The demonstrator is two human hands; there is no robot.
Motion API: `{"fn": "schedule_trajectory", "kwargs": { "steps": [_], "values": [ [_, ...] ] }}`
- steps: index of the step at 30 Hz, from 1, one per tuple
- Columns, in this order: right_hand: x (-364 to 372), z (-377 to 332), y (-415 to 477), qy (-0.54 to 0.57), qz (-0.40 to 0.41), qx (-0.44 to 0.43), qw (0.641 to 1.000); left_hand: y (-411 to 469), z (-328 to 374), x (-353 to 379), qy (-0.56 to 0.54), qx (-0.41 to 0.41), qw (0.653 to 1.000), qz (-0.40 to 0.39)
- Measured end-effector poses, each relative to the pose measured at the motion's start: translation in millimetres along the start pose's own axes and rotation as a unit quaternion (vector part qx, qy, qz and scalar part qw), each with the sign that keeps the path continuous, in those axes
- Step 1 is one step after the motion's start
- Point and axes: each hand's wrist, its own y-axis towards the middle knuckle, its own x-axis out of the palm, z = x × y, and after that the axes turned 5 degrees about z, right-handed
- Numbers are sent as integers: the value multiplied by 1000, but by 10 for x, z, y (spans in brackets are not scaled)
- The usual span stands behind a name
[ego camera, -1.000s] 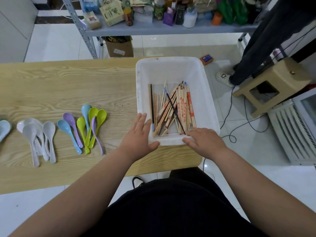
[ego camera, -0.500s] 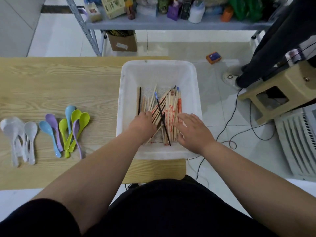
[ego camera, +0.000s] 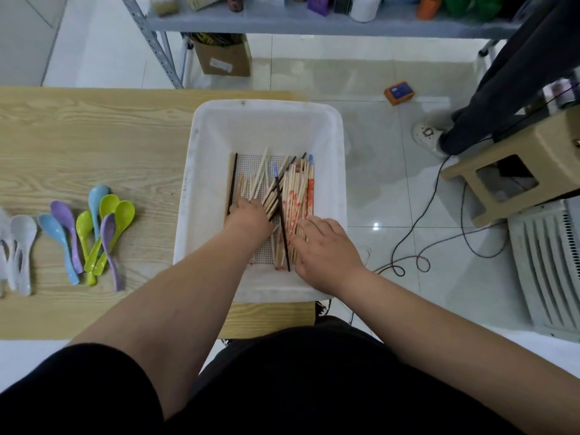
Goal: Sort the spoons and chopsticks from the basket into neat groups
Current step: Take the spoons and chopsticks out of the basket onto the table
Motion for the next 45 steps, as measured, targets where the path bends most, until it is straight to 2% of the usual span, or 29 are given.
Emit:
{"fn": "schedule_trajectory", "kwargs": {
  "steps": [3,13,18,24,29,32,36,38,40,43,45],
  "values": [
    [-5,-14,-2,1,10,-4,1000,-20,26,1,-16,-5,1000,-17],
    [24,-8,34,-29,-26,12,999,-196,-201,-193,-216,16,976,-32],
    [-18,-108,97,-22,-35,51,998,-325,-389,-353,-341,14,939,-48],
    [-33,-392,133,52,-38,95,993,-486,-659,-508,-441,35,895,-52],
    [-39,-690,188,126,-39,108,985,-674,-987,-681,-518,60,853,-18],
    [-34,-926,265,179,-74,128,973,-784,-1269,-758,-592,70,803,8],
    [53,-1180,298,182,-99,133,969,-861,-1796,-758,-634,41,769,74],
    [99,-1227,286,174,-93,140,970,-867,-2087,-686,-621,4,777,107],
    [119,-1251,286,164,-73,149,972,-857,-2330,-546,-558,-25,821,122],
    [130,-1283,297,154,-58,154,974,-809,-2525,-196,-469,-61,876,95],
    [135,-1293,291,148,-55,157,975,-758,-2548,60,-425,-75,900,55]
  ]
}}
